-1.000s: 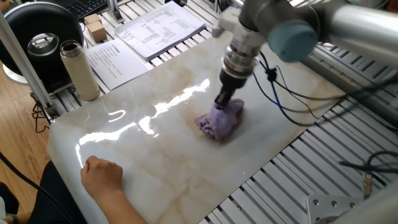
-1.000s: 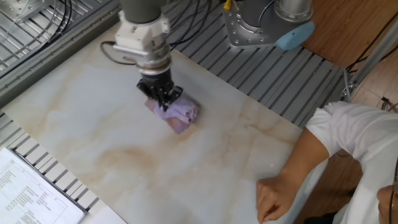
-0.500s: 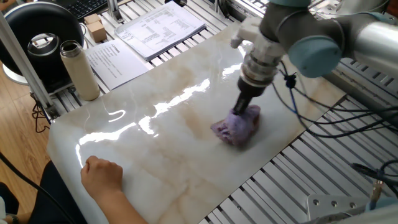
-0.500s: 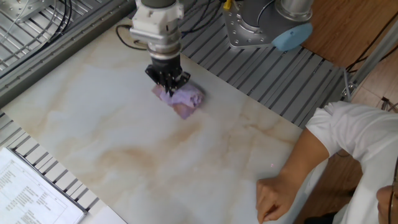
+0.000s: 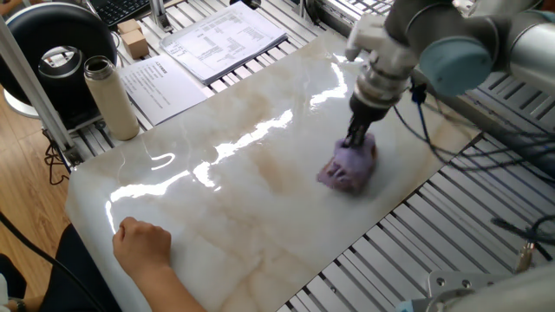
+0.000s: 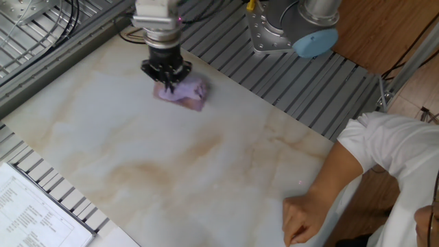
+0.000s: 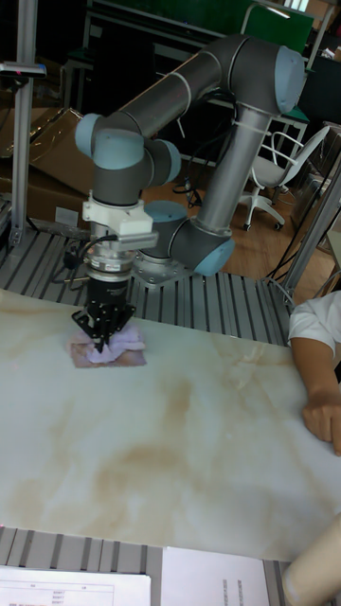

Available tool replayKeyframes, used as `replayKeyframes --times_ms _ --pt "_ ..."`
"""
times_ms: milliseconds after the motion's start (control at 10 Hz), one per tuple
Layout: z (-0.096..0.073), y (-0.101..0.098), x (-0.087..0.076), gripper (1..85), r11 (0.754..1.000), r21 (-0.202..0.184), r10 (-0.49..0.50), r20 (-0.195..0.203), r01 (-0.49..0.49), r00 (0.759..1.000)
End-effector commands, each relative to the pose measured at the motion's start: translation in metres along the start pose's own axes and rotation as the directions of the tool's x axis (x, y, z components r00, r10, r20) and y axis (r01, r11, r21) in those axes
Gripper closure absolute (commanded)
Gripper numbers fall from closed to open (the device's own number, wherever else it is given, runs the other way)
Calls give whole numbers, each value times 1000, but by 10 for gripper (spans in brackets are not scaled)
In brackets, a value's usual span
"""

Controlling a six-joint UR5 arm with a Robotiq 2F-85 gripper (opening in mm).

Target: Clean the table with a cloth

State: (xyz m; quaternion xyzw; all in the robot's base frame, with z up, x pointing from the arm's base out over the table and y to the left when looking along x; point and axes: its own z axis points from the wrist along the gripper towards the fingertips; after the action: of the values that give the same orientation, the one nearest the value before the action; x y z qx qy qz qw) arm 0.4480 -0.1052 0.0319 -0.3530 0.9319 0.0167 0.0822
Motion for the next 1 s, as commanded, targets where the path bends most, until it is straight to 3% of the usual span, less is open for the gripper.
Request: replayKeyframes --times_ms 0,100,200,500,600,800,900 --pt "-1 -18 -6 843 996 1 -89 46 89 995" --pt "2 -13 -17 843 998 -20 -56 51 57 997" --pt "7 -13 -34 843 999 -16 -49 51 50 998" --pt "27 -9 -134 843 1000 0 -1 68 1 998" --pt "26 -3 -156 843 1000 9 26 44 -27 999" --pt "10 11 -179 843 998 35 43 -4 -43 999" --pt "3 12 -175 843 999 29 46 -20 -45 999"
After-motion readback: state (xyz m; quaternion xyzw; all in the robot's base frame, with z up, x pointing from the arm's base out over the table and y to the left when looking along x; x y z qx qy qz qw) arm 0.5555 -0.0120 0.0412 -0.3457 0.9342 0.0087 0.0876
